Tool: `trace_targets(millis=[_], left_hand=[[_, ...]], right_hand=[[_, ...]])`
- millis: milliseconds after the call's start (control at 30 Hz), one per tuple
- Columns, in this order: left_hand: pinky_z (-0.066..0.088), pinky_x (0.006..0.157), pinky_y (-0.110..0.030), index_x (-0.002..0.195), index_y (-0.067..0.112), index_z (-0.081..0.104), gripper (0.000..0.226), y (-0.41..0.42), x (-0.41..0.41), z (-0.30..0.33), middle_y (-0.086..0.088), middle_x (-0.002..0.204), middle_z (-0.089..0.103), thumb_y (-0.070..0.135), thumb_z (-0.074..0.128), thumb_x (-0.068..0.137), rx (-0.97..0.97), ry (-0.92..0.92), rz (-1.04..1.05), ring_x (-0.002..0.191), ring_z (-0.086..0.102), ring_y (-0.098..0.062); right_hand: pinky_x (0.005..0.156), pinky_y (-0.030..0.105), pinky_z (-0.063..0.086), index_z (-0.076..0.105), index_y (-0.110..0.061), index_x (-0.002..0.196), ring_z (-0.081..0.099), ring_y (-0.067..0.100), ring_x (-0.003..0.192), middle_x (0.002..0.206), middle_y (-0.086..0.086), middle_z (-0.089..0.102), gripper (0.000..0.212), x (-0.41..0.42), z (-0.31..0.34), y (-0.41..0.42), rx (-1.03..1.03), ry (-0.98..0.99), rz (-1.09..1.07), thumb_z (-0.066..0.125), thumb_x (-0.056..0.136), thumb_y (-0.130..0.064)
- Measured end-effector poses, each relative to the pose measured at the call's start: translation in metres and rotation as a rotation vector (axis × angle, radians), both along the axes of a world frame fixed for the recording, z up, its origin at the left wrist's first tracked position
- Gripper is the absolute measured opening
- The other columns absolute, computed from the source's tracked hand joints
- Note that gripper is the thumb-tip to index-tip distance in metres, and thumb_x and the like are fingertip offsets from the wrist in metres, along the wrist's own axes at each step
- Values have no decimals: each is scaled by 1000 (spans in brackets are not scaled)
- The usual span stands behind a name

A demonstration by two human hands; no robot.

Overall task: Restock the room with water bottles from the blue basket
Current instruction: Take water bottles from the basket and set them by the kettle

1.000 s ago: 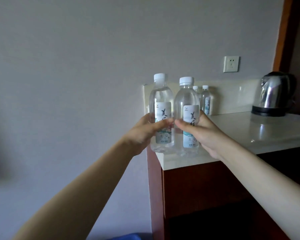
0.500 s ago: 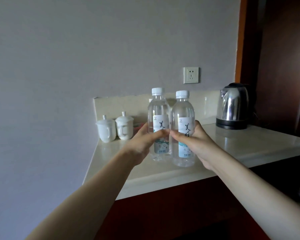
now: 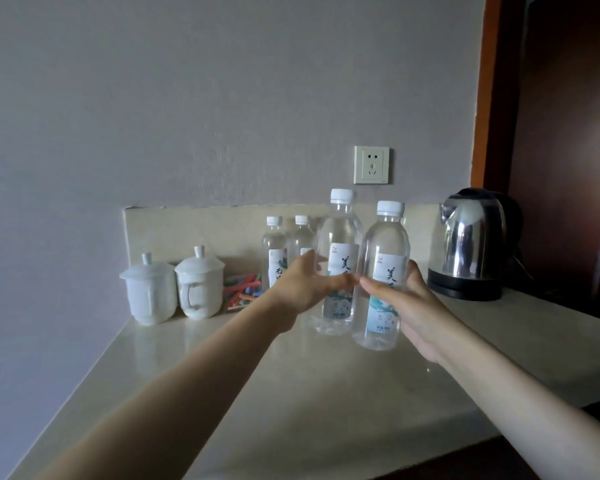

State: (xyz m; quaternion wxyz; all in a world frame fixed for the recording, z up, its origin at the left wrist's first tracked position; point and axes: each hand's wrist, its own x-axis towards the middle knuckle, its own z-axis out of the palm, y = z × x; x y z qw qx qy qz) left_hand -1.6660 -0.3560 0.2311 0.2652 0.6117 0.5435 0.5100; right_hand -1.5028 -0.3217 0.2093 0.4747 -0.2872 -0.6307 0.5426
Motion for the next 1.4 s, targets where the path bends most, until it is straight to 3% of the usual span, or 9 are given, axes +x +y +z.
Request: trace_targets(millis=[133,200,467,700,800,933,1000,1300,1400], left_hand=[[47,71,-20,102,15,53,36,46,-9,-6,4,94,63,31,74,78,-75,14,44,87,61,-9],[46,62,-13,104,14,56,35,65,-13,-12,5,91,66,28,75,78,-76,26,41,77,63,-1],[53,70,-20,95,19,63,28,96,-36,-31,3,87,72,26,79,73,-91,0,222,80,69,-8],[48,50,-7,92,21,62,21,89,-51,-22,10,74,72,13,75,76,-46,-82,342,61,67,6],[50,52,-11,90,23,62,21,84,-52,-21,10,74,73,13,75,76,-29,-87,395,65,69,3],[54,67,-23,102,17,63,32,81,-50,-21,-1,92,73,20,76,72,-19,-70,438,83,71,-11],[54,70,-25,104,15,63,35,81,-47,-22,-2,93,73,20,76,72,-12,-79,448,85,71,-13],[57,75,-35,107,17,63,41,80,-48,-22,-5,98,74,24,78,70,-3,-75,484,90,71,-19],[57,77,-36,107,15,64,45,79,-51,-19,-5,99,74,26,80,66,22,-70,495,93,70,-21]], right_hand=[[91,39,48,43,-24,124,64,17,100,111,2,66,59,-9,-7,49,-67,-30,-22,75,75,-18],[90,39,49,46,-23,122,66,18,99,109,2,68,60,-12,-12,73,-69,-56,-35,78,71,-18],[67,27,49,52,-21,107,65,11,87,98,-3,67,43,-37,-21,156,11,-127,-36,78,73,-16],[57,23,44,49,-24,93,60,9,75,88,-3,62,35,-68,-24,215,17,-100,60,76,74,-10],[66,28,51,51,-22,103,64,13,83,95,1,65,45,-79,-27,231,23,-95,104,79,71,-10],[93,47,51,46,-26,123,59,25,109,123,9,56,92,-92,-34,241,148,-211,9,85,43,-49],[99,46,47,32,-23,137,51,25,118,135,9,45,105,-93,-32,240,181,-224,-2,88,50,-40],[106,34,34,18,-20,145,32,22,135,148,4,28,100,-101,-30,236,190,-207,61,82,68,-24],[107,43,39,20,-22,143,36,22,132,145,4,32,100,-101,-30,235,195,-203,54,84,65,-26]])
